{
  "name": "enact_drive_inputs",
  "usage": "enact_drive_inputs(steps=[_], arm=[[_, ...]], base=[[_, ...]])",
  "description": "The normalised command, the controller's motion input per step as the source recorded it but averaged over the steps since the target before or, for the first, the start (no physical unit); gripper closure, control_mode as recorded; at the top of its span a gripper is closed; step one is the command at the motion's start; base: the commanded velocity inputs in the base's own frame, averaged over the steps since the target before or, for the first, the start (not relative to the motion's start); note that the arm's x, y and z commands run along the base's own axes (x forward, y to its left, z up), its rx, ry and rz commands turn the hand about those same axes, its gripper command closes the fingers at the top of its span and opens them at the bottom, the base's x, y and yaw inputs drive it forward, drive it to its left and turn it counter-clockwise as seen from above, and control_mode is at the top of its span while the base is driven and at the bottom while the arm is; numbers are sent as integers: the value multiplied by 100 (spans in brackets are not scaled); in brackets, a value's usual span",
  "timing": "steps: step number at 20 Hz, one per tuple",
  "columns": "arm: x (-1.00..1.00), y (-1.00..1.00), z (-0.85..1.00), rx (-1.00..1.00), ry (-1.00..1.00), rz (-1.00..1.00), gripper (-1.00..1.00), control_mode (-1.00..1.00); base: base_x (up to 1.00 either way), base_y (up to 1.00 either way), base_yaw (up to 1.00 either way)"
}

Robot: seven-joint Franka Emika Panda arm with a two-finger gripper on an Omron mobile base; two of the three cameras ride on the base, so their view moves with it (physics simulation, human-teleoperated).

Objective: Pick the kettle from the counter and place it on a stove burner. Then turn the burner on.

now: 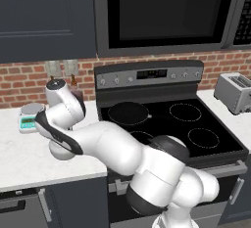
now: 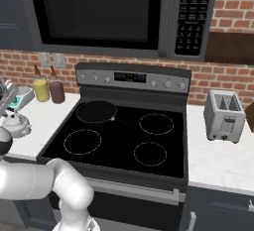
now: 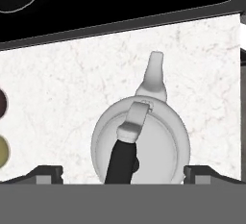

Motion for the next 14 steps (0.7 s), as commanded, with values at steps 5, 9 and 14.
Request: enact_drive_inputs(steps=[5, 9, 14], arm=[[9, 0, -21, 0, 2, -7, -100, -100], [0, 0, -4, 0, 1, -3, -100, -100], [0, 0, 0, 0, 0, 0, -100, -100]], base=[[0, 0, 0], [0, 0, 0], [0, 0, 0]])
